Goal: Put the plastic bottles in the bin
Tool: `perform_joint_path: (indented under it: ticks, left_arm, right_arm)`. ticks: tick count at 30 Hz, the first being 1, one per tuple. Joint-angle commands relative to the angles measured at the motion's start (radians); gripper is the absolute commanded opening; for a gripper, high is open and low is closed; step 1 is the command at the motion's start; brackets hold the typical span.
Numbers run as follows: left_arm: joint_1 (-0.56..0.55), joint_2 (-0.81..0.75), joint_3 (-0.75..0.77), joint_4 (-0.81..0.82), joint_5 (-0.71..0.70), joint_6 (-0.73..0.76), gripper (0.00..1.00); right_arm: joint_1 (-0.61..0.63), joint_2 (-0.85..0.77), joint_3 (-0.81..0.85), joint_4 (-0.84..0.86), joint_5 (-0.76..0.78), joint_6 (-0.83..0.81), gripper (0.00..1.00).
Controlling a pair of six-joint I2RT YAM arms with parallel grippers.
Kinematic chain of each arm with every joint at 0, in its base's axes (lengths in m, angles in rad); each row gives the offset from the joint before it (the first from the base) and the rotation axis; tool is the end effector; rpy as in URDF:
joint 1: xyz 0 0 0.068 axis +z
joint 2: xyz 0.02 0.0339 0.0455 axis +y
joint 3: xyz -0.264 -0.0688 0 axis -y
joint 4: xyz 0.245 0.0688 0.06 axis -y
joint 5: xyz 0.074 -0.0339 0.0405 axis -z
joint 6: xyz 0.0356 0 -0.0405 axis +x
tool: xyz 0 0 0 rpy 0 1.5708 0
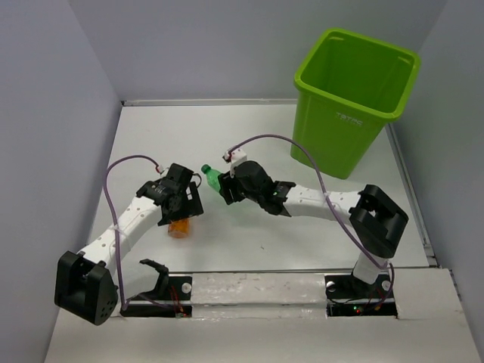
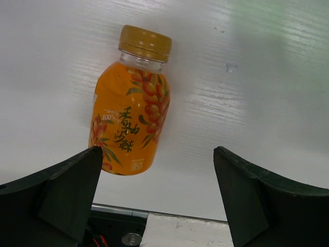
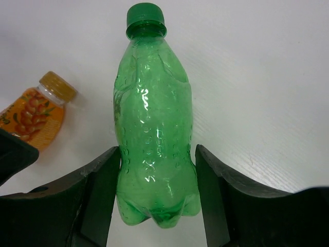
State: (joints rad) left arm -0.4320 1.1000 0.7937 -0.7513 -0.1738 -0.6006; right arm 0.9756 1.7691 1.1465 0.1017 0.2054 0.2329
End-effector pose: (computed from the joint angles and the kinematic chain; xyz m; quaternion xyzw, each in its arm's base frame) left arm 0.1892 -0.0804 0.2371 -0.1031 0.9583 -0.0518 0.2613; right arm 0.2305 0.3275 0.2240 -0.2645 0.8208 0.2102 0.4607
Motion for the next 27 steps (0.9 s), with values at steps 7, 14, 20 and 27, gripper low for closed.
perform_joint_path:
  ticks: [7,14,20,27]
  left_arm:
    - [0.068,0.106,-0.016,0.05,0.045,0.091,0.99]
    - [0.073,0.199,-0.03,0.084,0.12,0.102,0.96]
    - [0.072,0.251,-0.048,0.153,0.22,0.108,0.8]
    - [0.072,0.236,-0.037,0.204,0.266,0.13,0.52]
  right_arm:
    - [0.006,-0.235,-0.082,0.082,0.002,0.016,0.26]
    - [0.006,-0.411,-0.148,0.081,0.017,0.005,0.26]
    - [0.006,-0.603,-0.113,0.026,0.099,-0.093,0.26]
    - [-0.13,-0.688,0.152,-0.098,0.408,-0.424,0.25]
